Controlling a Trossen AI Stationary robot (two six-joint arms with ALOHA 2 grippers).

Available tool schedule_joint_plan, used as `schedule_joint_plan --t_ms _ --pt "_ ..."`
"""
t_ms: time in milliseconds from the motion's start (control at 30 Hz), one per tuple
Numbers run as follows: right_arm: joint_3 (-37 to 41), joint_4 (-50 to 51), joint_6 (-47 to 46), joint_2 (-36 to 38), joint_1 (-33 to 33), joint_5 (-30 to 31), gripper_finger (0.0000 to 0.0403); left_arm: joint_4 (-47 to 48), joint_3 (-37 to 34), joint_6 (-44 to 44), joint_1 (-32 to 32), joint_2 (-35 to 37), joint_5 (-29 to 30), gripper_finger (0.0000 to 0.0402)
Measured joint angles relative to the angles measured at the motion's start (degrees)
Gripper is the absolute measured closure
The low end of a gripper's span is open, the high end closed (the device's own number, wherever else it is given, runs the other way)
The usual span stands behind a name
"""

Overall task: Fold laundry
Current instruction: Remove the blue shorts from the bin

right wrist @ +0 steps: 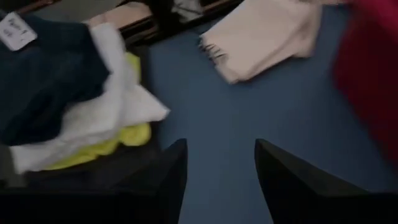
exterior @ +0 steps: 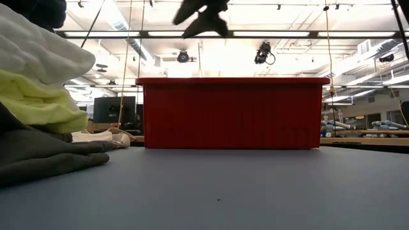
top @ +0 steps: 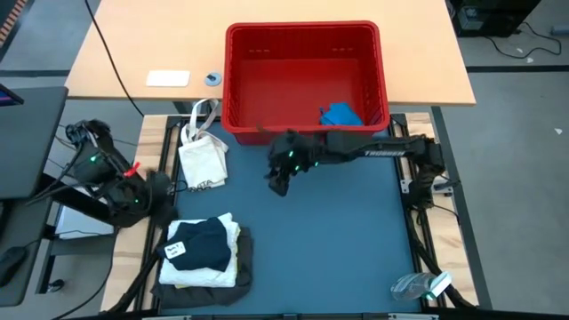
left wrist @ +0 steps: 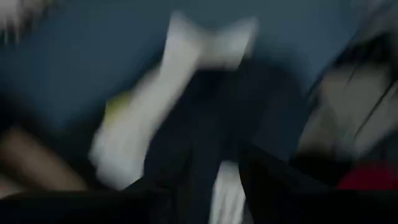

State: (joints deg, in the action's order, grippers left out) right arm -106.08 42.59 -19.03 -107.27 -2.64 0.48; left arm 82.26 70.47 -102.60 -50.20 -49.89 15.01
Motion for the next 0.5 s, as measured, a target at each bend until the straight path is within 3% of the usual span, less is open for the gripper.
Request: schedule_joint_plan --t_ms 100,233,500 --pt "0.0 2.7 3.3 1.9 -3.5 -0.8 0.0211 -2.6 0.1 2.5 4.0 0.0 13.7 0.0274" --pt "0.0 4.4 6.6 4.0 -9.6 -2.8 0.0211 -10.7 -1.3 11.7 12.6 -0.9 23.0 0.0274" --pt "0.0 6.0 11.7 4.2 -25.3 -1.8 0.0211 -30.2 -2.5 38.3 32.7 -9.6 23.3 0.0274"
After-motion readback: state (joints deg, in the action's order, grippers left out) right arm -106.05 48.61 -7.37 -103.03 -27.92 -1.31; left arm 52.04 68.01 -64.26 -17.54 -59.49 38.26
